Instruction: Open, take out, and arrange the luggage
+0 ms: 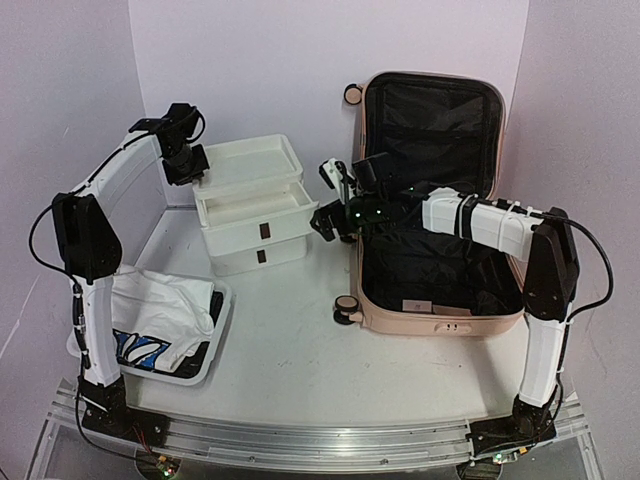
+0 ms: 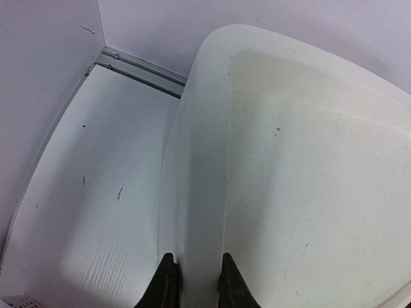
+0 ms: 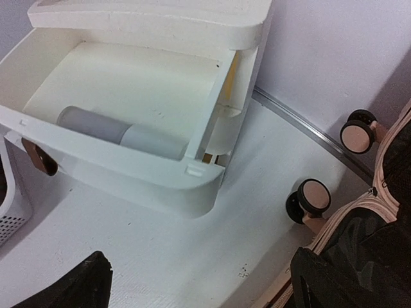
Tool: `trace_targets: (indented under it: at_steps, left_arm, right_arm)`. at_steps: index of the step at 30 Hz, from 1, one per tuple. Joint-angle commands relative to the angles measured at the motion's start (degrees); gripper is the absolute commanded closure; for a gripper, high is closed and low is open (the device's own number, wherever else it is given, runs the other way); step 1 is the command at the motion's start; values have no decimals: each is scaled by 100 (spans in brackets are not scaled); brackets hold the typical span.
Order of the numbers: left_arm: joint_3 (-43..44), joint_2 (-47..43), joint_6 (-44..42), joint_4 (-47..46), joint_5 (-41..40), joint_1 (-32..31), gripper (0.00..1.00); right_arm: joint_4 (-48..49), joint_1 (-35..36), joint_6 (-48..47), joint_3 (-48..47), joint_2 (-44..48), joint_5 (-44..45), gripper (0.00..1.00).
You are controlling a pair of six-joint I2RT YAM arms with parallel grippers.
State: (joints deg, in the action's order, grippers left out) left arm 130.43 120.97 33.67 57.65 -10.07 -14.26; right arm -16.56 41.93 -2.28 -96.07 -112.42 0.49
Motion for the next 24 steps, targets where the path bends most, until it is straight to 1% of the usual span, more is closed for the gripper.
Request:
trace_targets:
  at_steps: [1,6,10,12,13,18,21,24]
  left_arm:
    - [-91,-409,385,298,692,-83,87]
    - [-191,-548,776,328,927,-159,90]
    - [-268,-573,1190,327,1268,-222,94]
    - [-284,-581,1359,339,1353,-287,99]
    - [-300,-595,1479,328,1384,-314,100]
    - [-405,-648,1861,325,1444,-408,100]
    - [-412,-565,2048,318,1817,-434,100]
    - [-182,-365,1994,326,2226,-543,100]
  right_arm:
    - [77,28,285,-203,49,-368,2]
    - [100,26,835,-334,-118,-546,2]
    - [153,27,1181,-343,-176,-427,2]
    - [153,28,1342,-449,-243,-308,2]
    - [153,28,1427,-529,-293,-214,2]
    - [136,34,1711,-1078,-677,138,2]
    - [127,54,1841,-1433,-928,302,2]
    - [126,84,1884,-1848,-1234,396,2]
